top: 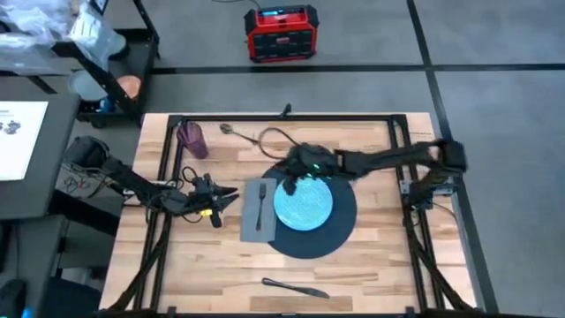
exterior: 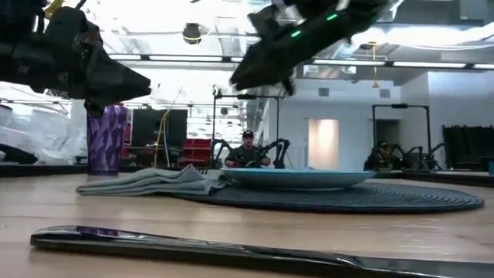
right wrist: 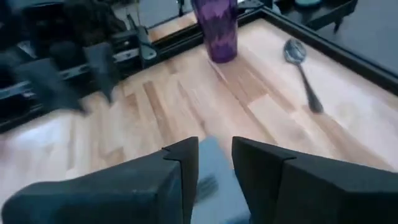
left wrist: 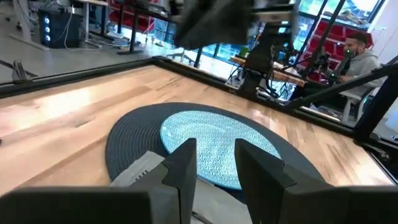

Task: Set table place
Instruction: Put the black knife on the dark blue table mat

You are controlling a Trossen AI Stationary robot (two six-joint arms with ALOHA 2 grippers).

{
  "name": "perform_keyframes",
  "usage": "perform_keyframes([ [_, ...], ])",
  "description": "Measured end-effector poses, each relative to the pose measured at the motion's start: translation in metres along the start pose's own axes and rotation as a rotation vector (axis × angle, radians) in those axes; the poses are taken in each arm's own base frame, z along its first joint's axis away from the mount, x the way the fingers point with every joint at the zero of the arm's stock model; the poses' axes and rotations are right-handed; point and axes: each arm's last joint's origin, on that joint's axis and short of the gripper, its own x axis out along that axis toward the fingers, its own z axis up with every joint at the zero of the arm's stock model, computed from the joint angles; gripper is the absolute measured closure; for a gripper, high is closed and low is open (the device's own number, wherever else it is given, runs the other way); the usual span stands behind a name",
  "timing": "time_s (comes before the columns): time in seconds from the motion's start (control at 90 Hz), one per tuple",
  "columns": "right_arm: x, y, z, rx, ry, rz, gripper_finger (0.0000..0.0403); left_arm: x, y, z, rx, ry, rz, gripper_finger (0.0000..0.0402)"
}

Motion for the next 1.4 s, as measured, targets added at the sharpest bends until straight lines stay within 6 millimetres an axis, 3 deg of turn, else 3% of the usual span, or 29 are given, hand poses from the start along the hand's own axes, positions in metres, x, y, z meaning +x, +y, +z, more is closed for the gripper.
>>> perform_keyframes([
  [0.089, -0.024, 0.012, -0.019, 0.017, 0.018, 0.002, 0.0317, 0.000, 0.000, 0.000, -0.001, -0.001, 0.000, 0.0309],
  [0.211, -0.057, 0.036, -0.027, 0.045, 0.002, 0.076, 0.0317, 0.000, 0.000, 0.000, -0.001, -0.001, 0.000, 0.0309],
  [0.333, -0.077, 0.059, -0.046, 0.036, 0.079, 0.147, 0.0317, 0.000, 0.000, 0.000, 0.001, 0.005, -0.005, 0.0309],
  [0.489, -0.092, 0.086, -0.073, 0.036, 0.194, 0.211, 0.0317, 0.000, 0.000, 0.000, -0.019, 0.008, -0.014, 0.0309],
  [0.833, -0.104, 0.128, -0.145, 0.176, 0.443, 0.216, 0.0317, 0.000, -0.001, -0.001, -0.050, 0.013, -0.026, 0.0309],
  [0.944, -0.099, 0.143, -0.155, 0.196, 0.473, 0.223, 0.0317, 0.000, -0.001, -0.001, -0.050, 0.018, -0.038, 0.0309],
  [1.056, -0.079, 0.161, -0.156, 0.157, 0.533, 0.261, 0.0317, 0.000, -0.001, -0.001, -0.059, 0.024, -0.050, 0.0309],
  [1.244, -0.038, 0.184, -0.150, 0.038, 0.662, 0.216, 0.0317, 0.000, -0.002, -0.001, -0.060, 0.035, -0.075, 0.0309],
  [1.4, -0.015, 0.203, -0.140, 0.009, 0.684, 0.230, 0.0317, 0.000, -0.003, -0.002, -0.060, 0.047, -0.101, 0.0309],
])
